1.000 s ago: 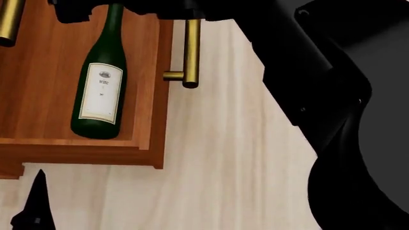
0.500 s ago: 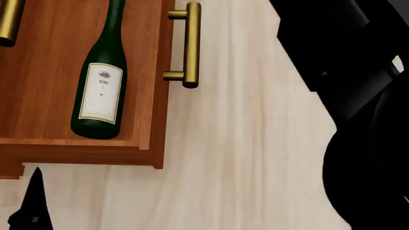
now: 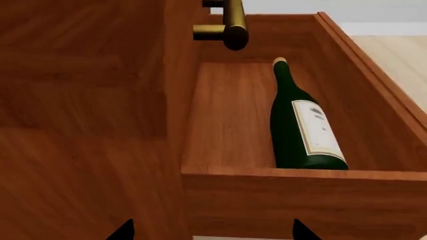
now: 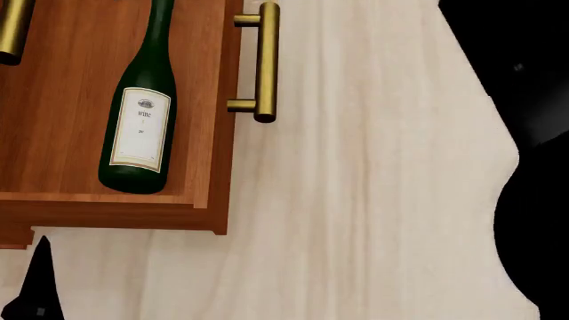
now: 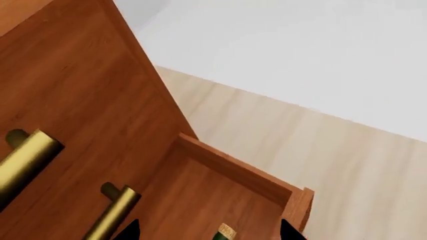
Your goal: Put the wine bottle in the bottom drawer of the cabinet.
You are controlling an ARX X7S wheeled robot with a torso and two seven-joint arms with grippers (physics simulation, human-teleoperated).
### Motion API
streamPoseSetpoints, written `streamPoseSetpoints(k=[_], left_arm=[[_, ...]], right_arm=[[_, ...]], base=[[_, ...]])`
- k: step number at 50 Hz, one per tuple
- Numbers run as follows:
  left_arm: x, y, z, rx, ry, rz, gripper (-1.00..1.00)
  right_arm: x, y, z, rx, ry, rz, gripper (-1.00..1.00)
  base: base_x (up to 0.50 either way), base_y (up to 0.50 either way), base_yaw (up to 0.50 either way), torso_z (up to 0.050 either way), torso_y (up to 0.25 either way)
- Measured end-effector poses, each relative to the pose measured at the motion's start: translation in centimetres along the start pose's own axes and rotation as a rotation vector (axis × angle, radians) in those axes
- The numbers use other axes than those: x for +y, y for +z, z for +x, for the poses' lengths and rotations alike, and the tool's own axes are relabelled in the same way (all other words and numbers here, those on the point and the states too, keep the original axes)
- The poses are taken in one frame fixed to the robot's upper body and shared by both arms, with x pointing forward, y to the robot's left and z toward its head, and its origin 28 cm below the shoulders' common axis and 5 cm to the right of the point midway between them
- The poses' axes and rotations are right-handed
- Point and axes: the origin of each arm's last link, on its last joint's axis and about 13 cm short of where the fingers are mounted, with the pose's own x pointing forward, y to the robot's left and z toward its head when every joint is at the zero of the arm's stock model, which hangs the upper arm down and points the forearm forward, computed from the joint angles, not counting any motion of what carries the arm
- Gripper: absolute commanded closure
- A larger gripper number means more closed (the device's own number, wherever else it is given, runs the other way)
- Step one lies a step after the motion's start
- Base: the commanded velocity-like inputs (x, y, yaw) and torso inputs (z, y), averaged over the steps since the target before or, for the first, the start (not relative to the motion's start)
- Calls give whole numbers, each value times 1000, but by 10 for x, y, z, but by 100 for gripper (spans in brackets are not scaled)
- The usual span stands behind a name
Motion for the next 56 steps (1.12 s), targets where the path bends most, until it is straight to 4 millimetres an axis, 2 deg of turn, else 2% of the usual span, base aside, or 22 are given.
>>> streamPoseSetpoints(k=[13, 40, 56], left_arm=[[1, 12, -10, -9, 0, 38, -100], [0, 22, -27, 0, 3, 57, -100], [2, 27, -30, -18, 31, 51, -100]], right_arm=[[-8, -11, -27, -78, -34, 17, -100], [-19, -59, -83, -161, -167, 24, -100], [-7, -88, -114, -181, -250, -67, -100]], base=[[0, 0, 0, 0, 0], [0, 0, 0, 0, 0], [0, 0, 0, 0, 0]])
